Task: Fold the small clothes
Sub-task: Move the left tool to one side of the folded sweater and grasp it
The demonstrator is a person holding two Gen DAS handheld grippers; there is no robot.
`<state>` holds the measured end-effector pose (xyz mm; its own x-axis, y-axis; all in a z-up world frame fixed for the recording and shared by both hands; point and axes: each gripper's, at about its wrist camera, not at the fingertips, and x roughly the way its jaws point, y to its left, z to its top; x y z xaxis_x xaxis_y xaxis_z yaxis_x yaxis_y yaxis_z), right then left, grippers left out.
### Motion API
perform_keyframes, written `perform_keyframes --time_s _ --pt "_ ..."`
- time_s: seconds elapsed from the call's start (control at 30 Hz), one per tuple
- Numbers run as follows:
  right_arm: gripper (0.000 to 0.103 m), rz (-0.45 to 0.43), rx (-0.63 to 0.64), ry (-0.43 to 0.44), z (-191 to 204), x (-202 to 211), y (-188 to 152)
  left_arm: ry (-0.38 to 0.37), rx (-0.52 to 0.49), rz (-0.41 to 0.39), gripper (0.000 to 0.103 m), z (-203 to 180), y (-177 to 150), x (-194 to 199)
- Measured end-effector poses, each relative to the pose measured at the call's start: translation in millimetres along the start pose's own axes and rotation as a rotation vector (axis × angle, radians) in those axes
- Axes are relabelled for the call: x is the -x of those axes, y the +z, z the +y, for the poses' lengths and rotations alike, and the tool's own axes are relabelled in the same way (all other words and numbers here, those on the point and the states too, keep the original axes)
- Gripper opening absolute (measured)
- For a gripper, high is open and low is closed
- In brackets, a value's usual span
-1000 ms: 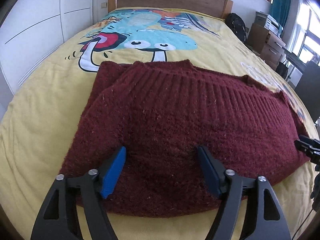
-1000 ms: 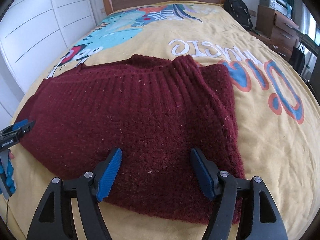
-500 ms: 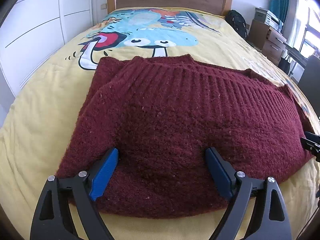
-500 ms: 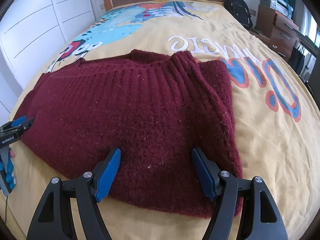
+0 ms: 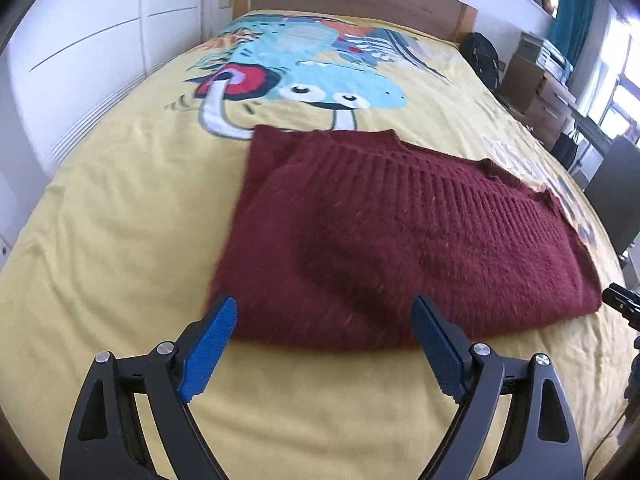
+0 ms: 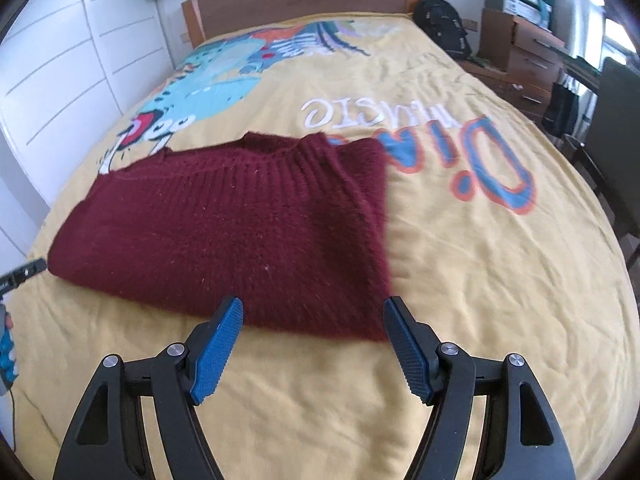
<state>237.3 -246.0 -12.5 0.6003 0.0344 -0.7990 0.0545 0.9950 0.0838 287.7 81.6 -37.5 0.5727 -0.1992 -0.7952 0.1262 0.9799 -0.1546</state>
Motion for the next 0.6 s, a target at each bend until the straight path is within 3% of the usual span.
perform_keyframes --time_s 0.13,0.23,0.4,0.6 --pt "0.075 -0.023 -0.044 -0.001 -11 23 -16 -0.025 0.062 0.020 0.086 13 -15 21" --pt "0.075 -0.026 -0.073 -0.013 -22 37 -28 -0.088 0.151 0.047 0.086 22 -26 24" --pt "0.075 -0.030 -0.132 -0.059 -52 59 -46 -0.174 0.322 0.078 0.085 38 -31 8" --pt "0.075 -0.023 -0.212 -0.130 -94 68 -57 -0.195 0.447 0.087 0.085 54 -22 -20"
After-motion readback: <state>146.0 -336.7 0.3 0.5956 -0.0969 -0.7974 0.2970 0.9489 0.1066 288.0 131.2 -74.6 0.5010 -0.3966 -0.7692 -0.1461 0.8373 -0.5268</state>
